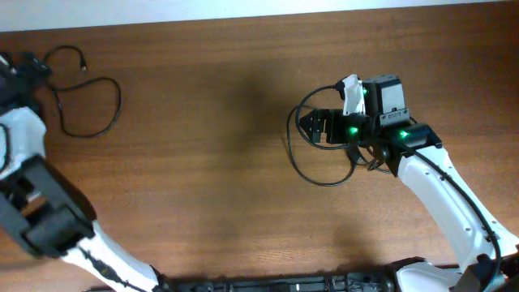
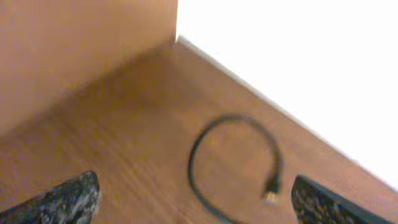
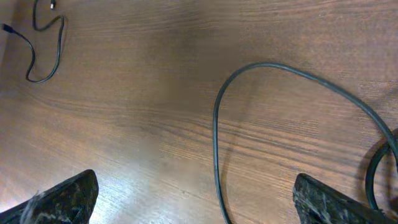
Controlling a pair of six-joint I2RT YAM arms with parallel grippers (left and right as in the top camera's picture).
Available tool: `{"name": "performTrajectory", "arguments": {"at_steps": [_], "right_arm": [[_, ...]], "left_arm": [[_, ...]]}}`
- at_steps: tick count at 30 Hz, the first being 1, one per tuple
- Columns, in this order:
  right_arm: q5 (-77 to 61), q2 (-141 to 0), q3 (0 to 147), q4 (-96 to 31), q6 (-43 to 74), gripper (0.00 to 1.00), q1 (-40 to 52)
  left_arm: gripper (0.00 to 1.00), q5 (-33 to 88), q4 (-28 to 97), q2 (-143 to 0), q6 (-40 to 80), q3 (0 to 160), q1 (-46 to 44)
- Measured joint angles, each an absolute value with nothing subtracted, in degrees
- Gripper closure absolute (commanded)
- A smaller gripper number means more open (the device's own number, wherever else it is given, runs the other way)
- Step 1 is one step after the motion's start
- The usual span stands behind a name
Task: Untangle cables
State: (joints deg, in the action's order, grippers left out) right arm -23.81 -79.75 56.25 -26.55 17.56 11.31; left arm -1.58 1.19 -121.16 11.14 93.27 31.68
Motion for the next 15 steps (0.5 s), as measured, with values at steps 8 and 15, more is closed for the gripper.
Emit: {"name": "performTrajectory", "arguments": {"at_steps": [8,15], "right_arm": [[-23.8,-79.8,56.2,-26.5,17.5,0.01,11.3],[-23.8,-79.8,56.2,-26.6,17.6,0.01,11.3]], "left_arm": [[0.01,13.7,33.1,-94.8,1.5,94.2,31.5],[0.01,29.7,57.2,-87.1,1.1,94.5,28.2]]}}
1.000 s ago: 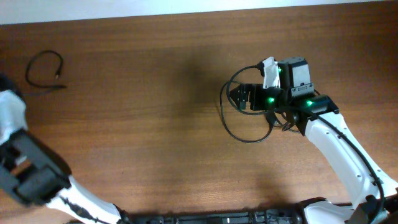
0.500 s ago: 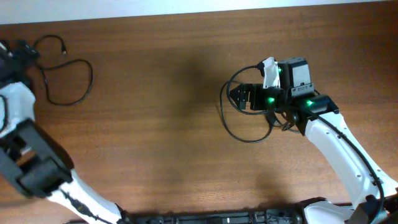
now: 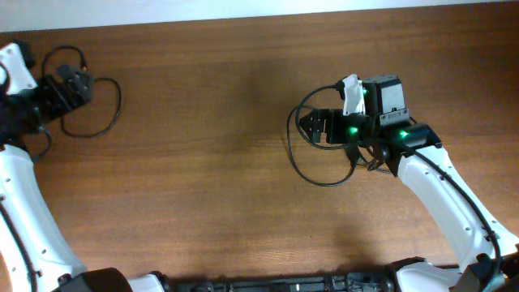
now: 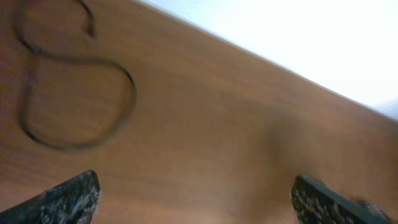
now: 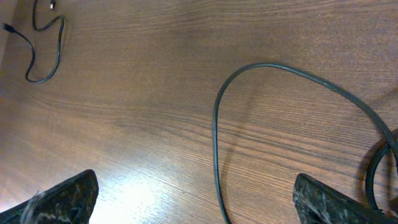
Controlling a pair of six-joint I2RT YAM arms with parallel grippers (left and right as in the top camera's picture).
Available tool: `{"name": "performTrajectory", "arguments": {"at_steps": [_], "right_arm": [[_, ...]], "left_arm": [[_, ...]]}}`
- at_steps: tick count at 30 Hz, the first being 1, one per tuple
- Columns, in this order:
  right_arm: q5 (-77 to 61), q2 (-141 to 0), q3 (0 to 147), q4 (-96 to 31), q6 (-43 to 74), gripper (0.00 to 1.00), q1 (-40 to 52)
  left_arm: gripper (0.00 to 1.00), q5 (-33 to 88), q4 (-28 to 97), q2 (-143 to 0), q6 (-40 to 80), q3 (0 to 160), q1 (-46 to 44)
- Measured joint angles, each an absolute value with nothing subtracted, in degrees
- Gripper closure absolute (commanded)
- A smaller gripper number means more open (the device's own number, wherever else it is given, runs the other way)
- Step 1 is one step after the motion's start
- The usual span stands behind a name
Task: Untangle cables
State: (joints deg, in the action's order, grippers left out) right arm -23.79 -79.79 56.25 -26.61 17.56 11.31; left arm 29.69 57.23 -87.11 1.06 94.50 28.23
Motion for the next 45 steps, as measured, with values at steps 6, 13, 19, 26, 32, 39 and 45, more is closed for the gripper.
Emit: {"name": "performTrajectory", "arguments": {"at_steps": [6,13,19,26,32,39,45], "right_arm": [[-23.8,-79.8,56.2,-25.4,17.5,0.01,11.3],[-23.8,-76.4,56.2,-30.6,16.9,0.01,5.3],[-10.6,-66.8,56.5,-43.6,19.7,0.01,-5.3],[-5.6,-74.4,56.4,-47.7,24.9,0.0,-5.5],[-8.1,-80.2,56.3,-47.8,26.4,0.22,-5.5],[-10.2,-80.2,56.3,-47.8,26.5,0.23,-5.5],[-10.2,-80.2,56.3,-47.8,26.6,0.23,-5.5]], "left_arm": [[0.01,31.7,62.0,-87.1,1.1,94.3,16.6],[0.01,28.7,60.4,-87.4,1.1,93.1,-1.2],[0.01,26.5,53.8,-97.2,1.1,91.7,-14.0],[0.01,26.2,43.7,-114.9,3.1,91.6,-25.8],[0.03,21.5,35.7,-122.1,3.5,91.3,-33.7],[0.32,10.8,33.1,-124.5,7.6,91.3,-36.4],[0.54,8.0,31.6,-125.3,9.5,91.3,-36.4]]}}
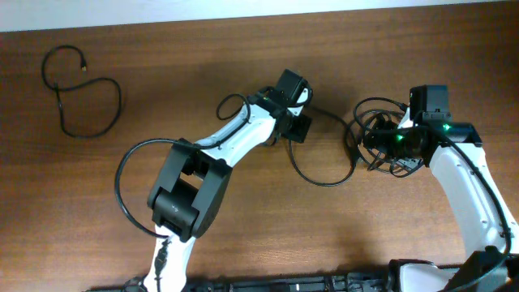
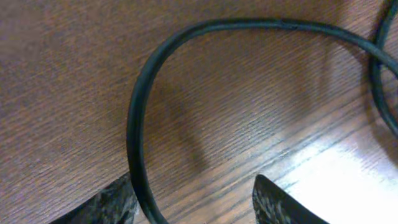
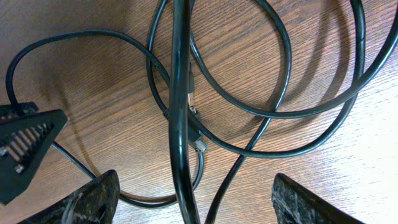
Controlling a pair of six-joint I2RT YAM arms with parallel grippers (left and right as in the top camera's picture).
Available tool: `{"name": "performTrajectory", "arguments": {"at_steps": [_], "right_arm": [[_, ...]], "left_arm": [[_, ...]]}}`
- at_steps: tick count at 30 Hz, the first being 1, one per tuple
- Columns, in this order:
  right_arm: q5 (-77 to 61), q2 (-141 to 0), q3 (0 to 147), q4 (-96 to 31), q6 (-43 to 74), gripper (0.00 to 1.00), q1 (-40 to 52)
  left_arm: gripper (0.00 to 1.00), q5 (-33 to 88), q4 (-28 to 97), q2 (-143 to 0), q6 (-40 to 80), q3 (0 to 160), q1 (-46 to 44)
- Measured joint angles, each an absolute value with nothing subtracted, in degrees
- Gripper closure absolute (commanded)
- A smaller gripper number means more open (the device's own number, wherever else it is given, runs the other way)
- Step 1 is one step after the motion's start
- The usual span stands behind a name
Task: Untangle cables
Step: 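Reach the left gripper to the right-held pile and grasp a cable, then pull the cable leftward and lay it at the lower left with the left gripper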
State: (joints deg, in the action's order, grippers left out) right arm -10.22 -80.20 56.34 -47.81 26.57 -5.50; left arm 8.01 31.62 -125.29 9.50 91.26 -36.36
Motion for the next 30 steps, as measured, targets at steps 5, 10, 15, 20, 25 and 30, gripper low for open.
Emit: {"name": "performTrajectory", "arguments": {"at_steps": [5,10,15,20,25,30], "right_arm": [[-10.2,-80.2,56.3,-47.1,26.6,0.54,-5.5],[-10.2,-80.2,56.4,-47.7,26.9,0.96,-5.5],[-9.6,-80.2,56.3,-44.2,26.7,0.96,-5.5],[-6.3,-80.2,56.3,-43.6,26.7,0.96,-5.5],[-3.8,-81.0,56.3,-43.2,26.6,0.96,-5.5],[-3.8,-83.0,56.3,-43.2,26.6,0.96,-5.5]], "left_arm": [[1.0,7.0,31.7,-127.0,11.0,91.4,-36.4],[1.0,2.6,41.0,-127.0,11.0,94.5,-35.0],[1.0,-2.1,50.4,-121.3,11.0,99.1,-27.5],[1.0,-5.3,50.2,-102.4,11.0,100.6,-18.4],[1.0,-7.5,50.2,-87.6,11.0,100.8,-7.7],[1.0,-7.6,50.3,-82.2,10.3,100.8,-3.8]]}}
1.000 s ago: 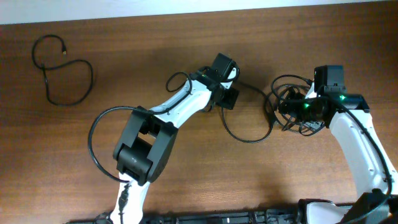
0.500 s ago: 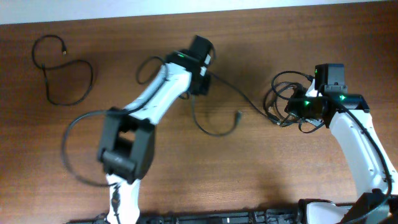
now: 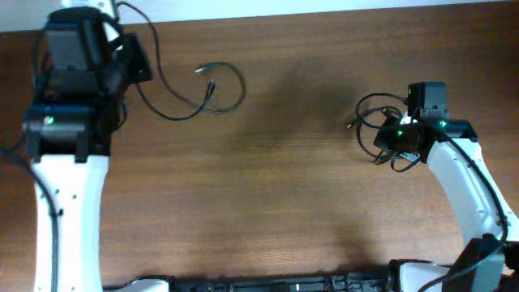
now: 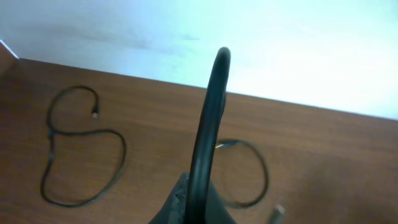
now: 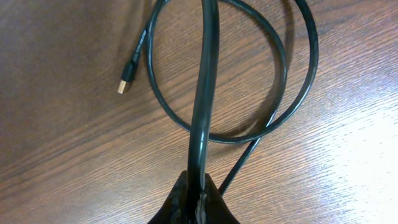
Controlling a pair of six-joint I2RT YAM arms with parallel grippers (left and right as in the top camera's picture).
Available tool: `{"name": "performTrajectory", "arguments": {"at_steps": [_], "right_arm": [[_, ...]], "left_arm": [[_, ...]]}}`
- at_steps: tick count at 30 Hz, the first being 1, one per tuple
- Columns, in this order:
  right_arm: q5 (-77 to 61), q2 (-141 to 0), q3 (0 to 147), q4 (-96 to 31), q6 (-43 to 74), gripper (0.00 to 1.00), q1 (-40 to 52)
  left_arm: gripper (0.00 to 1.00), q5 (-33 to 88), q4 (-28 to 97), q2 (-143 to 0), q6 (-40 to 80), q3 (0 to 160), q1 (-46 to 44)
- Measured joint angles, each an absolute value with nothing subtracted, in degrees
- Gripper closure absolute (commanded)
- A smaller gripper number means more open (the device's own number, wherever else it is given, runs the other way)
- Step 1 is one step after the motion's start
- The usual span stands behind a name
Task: Untangle cables
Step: 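Pull the cable leftward and lay it at the lower left with the left gripper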
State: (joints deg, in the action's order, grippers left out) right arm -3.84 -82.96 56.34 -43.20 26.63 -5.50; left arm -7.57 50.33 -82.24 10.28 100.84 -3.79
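Observation:
My left gripper (image 4: 199, 200) is shut on a black cable (image 4: 211, 112) and is raised at the table's far left corner. In the overhead view that cable (image 3: 165, 104) trails right to a loop with two plug ends (image 3: 204, 70). At the right side of the table, my right gripper (image 5: 198, 194) is shut on a strand of a second black cable (image 5: 205, 74). The rest of it lies coiled on the table (image 3: 379, 115), with a gold-tipped USB plug (image 5: 126, 79) free at the left. The two cables lie apart.
A thin black cable (image 4: 79, 146) lies looped on the wood at the far left, below my left arm (image 3: 71, 97) and hidden by it in the overhead view. The table's far edge (image 4: 124, 74) meets a white surface. The brown tabletop (image 3: 292, 203) spans the middle.
My left gripper was open around a loop at the table's middle; now it is shut on that cable at the far left corner. The right gripper has shut on the coil, which is smaller.
At first my left gripper was open at the far left by the thin cable, and my right was open over the tangle. Then the left straddled a loop of the tangle at the middle. Now one cable stretches left, apart from the coil on the right.

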Motion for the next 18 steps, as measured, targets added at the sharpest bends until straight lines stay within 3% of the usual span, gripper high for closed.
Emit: {"name": "performTrajectory", "arguments": {"at_steps": [5,13,18], "right_arm": [[-3.8,-85.7,56.3,-43.2,26.6,0.95,-5.5],[-3.6,-85.9,56.3,-43.1,26.6,0.91,-5.5],[-3.6,-85.9,56.4,-43.2,26.6,0.91,-5.5]], "left_arm": [[1.0,-9.2,48.2,-73.9,4.3,100.8,-2.9],[1.0,-41.5,48.9,-63.2,0.8,100.8,-2.9],[1.0,-54.1,45.3,-60.4,0.6,100.8,-1.3]]}}
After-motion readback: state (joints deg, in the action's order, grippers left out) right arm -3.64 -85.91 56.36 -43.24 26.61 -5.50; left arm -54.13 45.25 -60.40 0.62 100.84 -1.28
